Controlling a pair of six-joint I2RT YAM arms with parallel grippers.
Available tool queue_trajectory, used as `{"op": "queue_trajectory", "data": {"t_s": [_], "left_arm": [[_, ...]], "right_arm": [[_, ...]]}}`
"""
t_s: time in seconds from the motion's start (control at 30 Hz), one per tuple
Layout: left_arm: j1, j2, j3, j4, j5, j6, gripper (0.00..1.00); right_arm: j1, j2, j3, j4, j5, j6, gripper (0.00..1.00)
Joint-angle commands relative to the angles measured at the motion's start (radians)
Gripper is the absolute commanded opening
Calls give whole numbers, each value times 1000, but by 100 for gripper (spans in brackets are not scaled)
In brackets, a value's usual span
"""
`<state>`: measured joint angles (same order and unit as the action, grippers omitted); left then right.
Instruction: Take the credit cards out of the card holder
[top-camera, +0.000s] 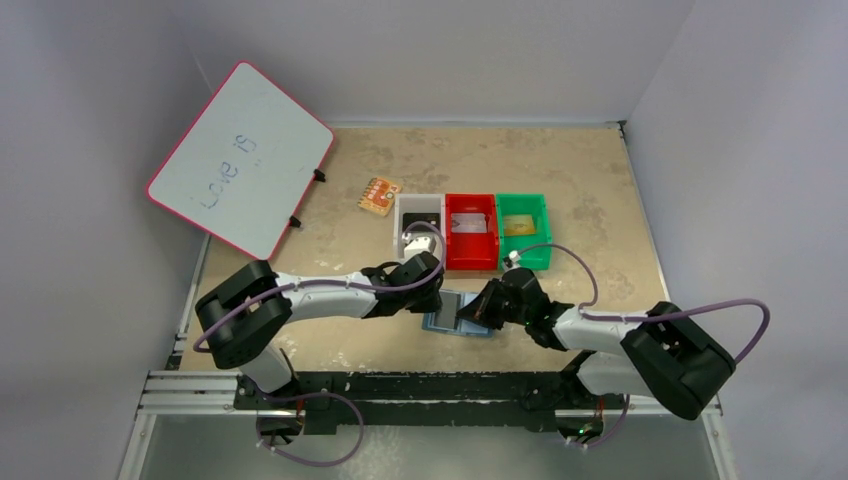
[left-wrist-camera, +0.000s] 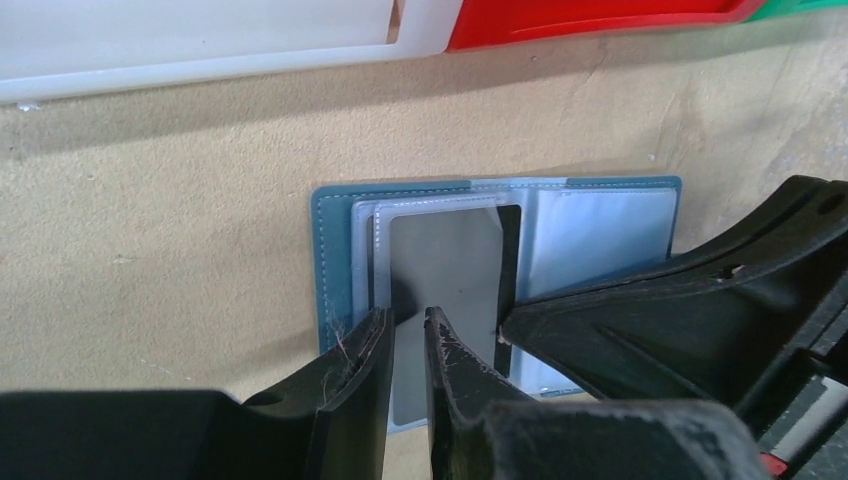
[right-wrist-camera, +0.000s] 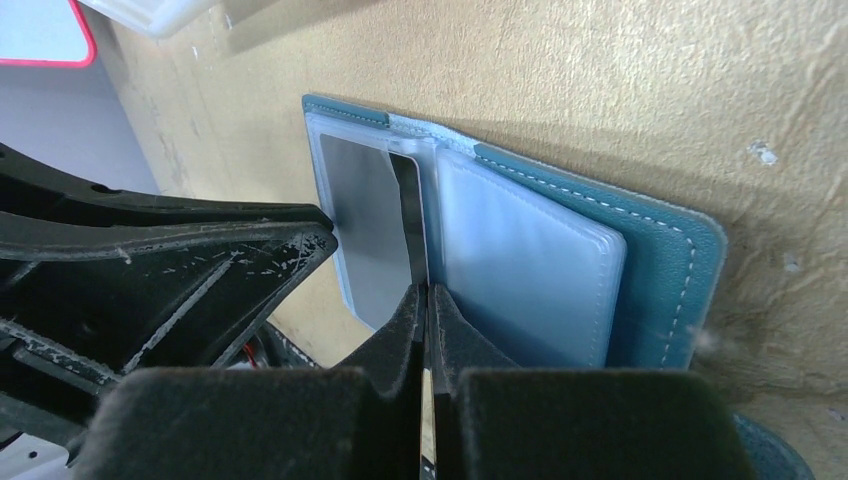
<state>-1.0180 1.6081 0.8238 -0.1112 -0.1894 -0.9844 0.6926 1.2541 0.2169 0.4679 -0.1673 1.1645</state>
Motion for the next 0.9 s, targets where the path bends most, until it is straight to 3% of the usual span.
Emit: {"op": "queue_trajectory", "data": {"t_s": [0.0,0.53,0.87], "left_arm": [[-7,13,-4,-16,-36,-2,17],[-22,36,-5,-80,-99,8,14],[-24,-60,68,-67,-116,12,17]], "right_arm": [[-1,-24,2,-68,41,-3,0],[-1,-71,5,-121,61,5,0],[-1,-49,7,-114,58,7,0]]}}
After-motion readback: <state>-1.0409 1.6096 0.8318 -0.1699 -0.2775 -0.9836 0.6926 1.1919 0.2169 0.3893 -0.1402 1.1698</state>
